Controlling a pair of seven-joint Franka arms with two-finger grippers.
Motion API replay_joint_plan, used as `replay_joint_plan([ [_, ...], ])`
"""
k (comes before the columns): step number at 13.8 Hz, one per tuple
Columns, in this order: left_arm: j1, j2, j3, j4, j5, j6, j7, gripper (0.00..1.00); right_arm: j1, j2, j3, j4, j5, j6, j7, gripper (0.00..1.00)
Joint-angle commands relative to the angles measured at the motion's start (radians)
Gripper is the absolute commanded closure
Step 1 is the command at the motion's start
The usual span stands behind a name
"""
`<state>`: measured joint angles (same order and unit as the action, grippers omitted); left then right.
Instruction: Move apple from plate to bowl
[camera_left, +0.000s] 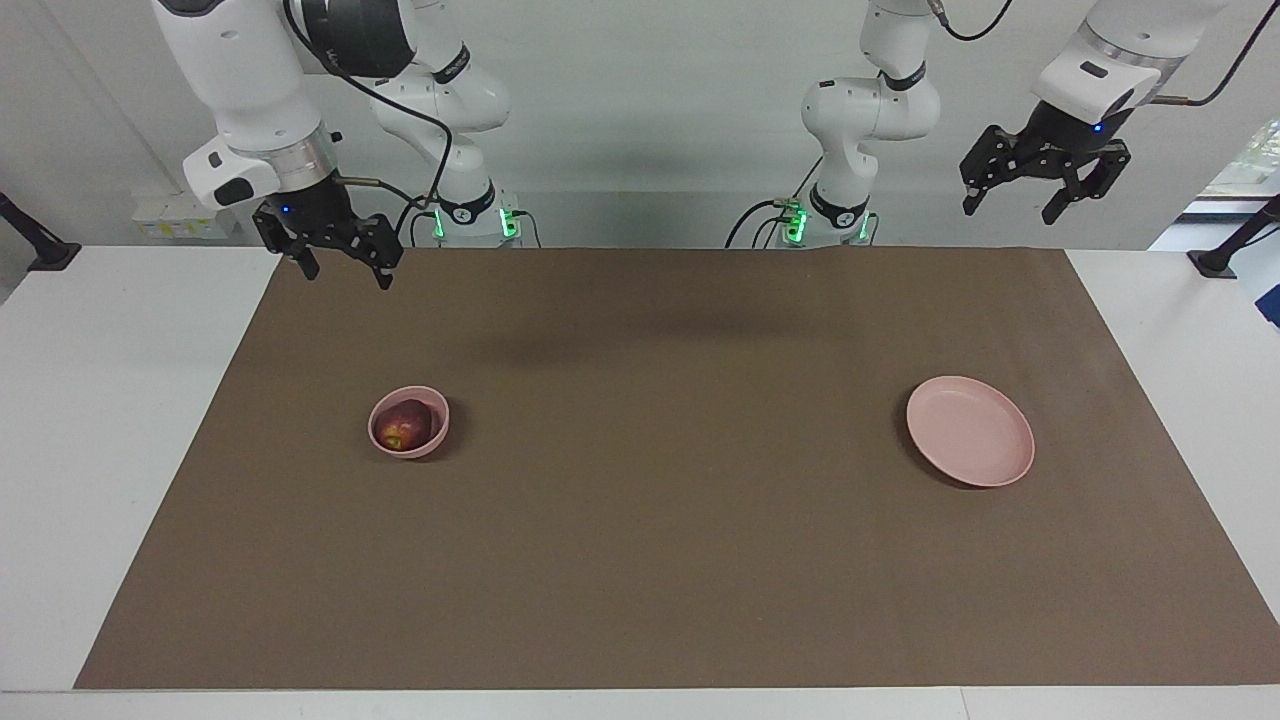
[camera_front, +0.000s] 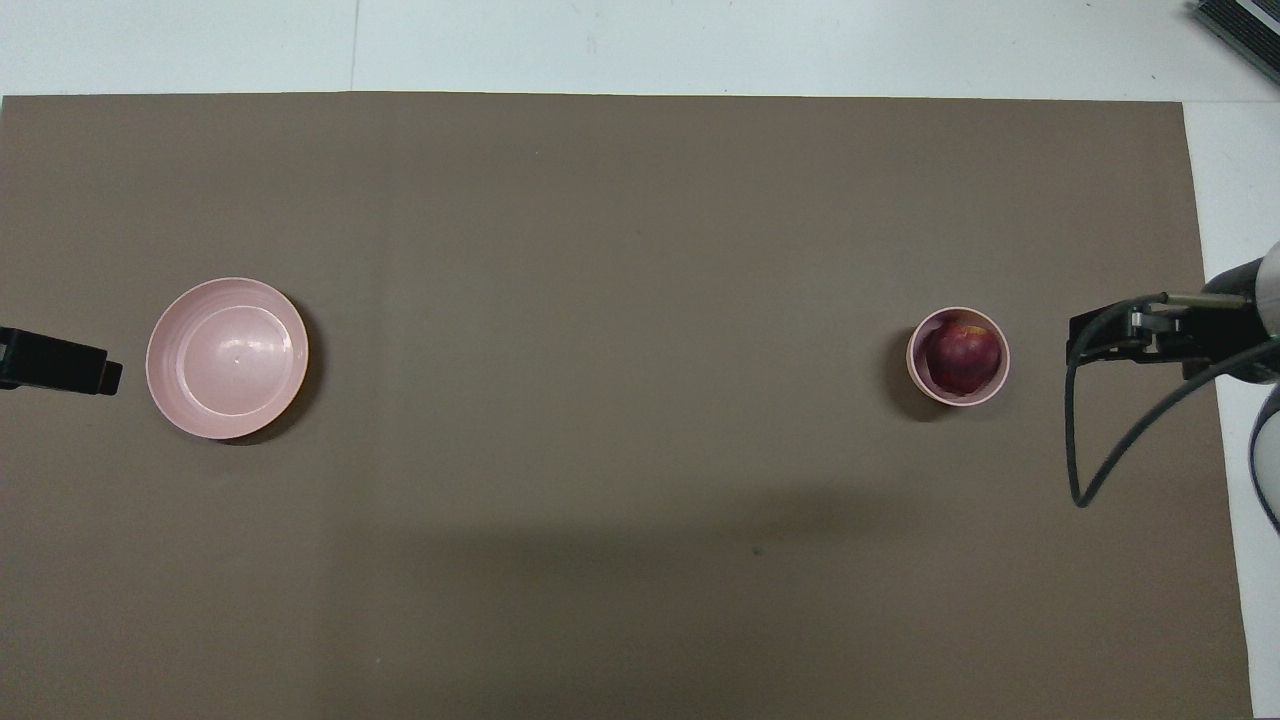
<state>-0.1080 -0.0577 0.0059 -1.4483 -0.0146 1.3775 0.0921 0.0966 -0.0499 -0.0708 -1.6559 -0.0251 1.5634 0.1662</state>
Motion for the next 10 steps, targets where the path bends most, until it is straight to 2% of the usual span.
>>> replay_joint_plan([
  [1, 0.039, 0.002, -0.026, 0.025, 0.021, -0.018, -0.002, 0.00, -0.023, -0.011, 0.005, -0.035, 0.040, 0.006, -0.033, 0.00],
  [4, 0.039, -0.005, -0.026, 0.012, 0.021, -0.023, -0.003, 0.00, -0.023, -0.011, -0.003, 0.007, 0.047, -0.017, -0.031, 0.00],
  [6, 0.047, -0.005, -0.014, 0.011, 0.016, -0.026, -0.003, 0.00, -0.023, -0.010, -0.007, 0.089, 0.045, -0.072, -0.033, 0.00],
  [10, 0.056, -0.005, -0.012, 0.011, 0.016, -0.023, -0.005, 0.00, -0.023, -0.021, -0.006, 0.070, 0.045, -0.071, -0.033, 0.00],
])
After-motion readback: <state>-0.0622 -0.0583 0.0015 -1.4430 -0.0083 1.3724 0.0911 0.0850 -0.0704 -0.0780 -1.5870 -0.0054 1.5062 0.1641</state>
